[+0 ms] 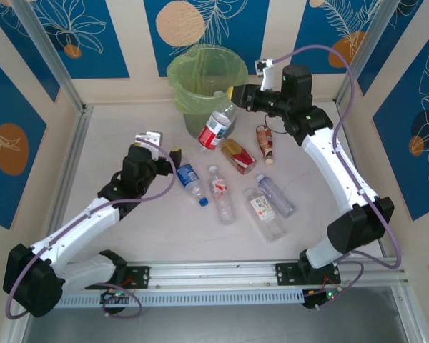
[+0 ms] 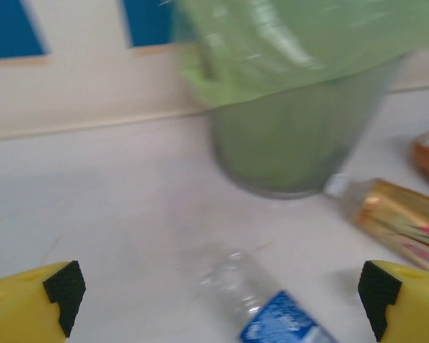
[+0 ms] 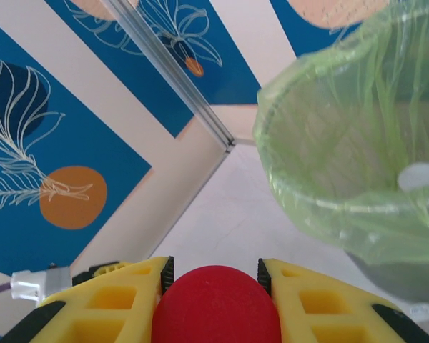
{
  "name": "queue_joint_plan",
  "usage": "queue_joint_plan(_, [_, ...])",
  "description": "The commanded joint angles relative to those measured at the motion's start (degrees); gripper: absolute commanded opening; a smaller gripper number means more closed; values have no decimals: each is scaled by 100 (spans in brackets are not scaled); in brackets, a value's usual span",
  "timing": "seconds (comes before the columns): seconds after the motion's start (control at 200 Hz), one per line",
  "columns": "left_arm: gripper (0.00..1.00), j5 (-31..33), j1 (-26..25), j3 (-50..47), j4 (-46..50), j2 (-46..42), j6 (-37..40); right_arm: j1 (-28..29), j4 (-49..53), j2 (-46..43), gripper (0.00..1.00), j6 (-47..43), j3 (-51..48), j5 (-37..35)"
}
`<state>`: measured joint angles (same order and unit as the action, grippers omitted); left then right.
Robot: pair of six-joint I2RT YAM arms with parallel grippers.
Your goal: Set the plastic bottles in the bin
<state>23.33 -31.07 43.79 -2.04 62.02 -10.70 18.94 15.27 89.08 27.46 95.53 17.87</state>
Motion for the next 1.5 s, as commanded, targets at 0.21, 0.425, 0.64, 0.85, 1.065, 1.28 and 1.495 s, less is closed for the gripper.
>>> queue_joint_plan(0.21, [100,1168,493,-1,679,56,-1434,-78,8,1251,0,648,1924,-333])
queue_joint_plan(0.425, [100,1061,598,-21,764,139,-1512,-149,-83,2139,0,1175,3114,-390])
queue_joint_plan(0.64, [100,950,642,-28,849,256,-1583,-237,-824,2684,0,1651,3470,-581])
queue_joint_plan(0.85, [100,933,677,-89,889,319,-1646,-539,-1133,3135,0,2419,3895,-586])
queue_joint_plan(1.065, [100,856,747,-108,890,391,-1646,-715,-1489,3482,0,2944,3934,-560])
queue_joint_plan(1.28, [99,780,817,-99,894,451,-1679,-528,-1228,3848,0,1673,4164,-1030])
queue_joint_plan(1.495, [100,711,866,-90,942,496,-1725,-95,-515,4146,1,-340,4563,-1161])
